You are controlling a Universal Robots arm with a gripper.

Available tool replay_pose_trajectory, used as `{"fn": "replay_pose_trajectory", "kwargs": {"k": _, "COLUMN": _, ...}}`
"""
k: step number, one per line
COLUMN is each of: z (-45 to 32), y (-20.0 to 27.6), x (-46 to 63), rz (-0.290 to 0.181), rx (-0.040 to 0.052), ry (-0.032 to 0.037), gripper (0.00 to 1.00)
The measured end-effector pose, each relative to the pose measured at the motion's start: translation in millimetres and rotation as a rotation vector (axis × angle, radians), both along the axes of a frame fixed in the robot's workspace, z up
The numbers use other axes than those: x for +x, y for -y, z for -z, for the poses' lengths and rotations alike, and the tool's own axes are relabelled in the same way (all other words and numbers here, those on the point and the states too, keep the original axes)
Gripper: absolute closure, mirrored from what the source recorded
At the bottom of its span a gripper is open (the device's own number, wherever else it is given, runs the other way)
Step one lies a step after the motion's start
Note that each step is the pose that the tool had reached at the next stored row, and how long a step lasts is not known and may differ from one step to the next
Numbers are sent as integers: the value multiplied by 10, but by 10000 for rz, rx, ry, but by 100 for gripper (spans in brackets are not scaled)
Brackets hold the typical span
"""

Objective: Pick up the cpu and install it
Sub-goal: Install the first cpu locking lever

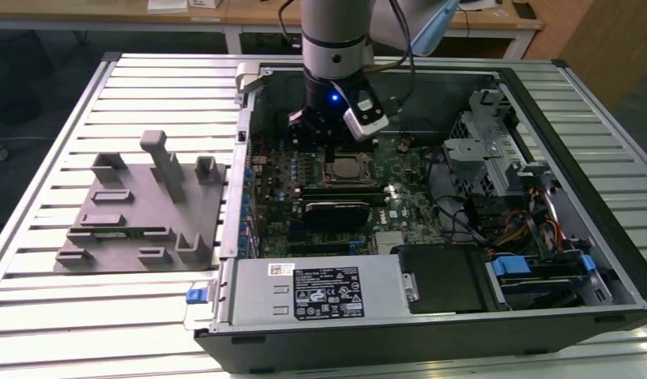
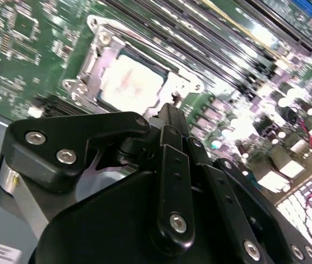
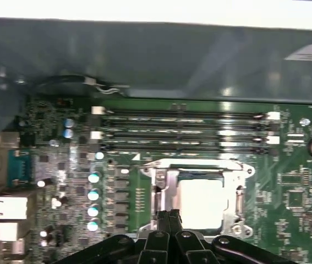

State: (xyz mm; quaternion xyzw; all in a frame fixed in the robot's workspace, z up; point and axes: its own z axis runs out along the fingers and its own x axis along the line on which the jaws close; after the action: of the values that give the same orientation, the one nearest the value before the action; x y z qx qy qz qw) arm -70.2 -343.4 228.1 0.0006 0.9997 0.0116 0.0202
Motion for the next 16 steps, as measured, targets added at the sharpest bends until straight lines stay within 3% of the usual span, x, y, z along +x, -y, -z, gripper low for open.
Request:
{"fn": "replay_pose_trajectory", "kwargs": {"k": 8, "z": 0, "y": 0, "x": -201, "rz": 1, "rx": 4, "ry": 12, "gripper": 89}}
{"fn": "replay_pose_trajectory", "kwargs": {"k": 16, "z": -23, "y": -1, "x": -259, "rz": 0, "rx": 103, "ry": 12, "gripper": 89}}
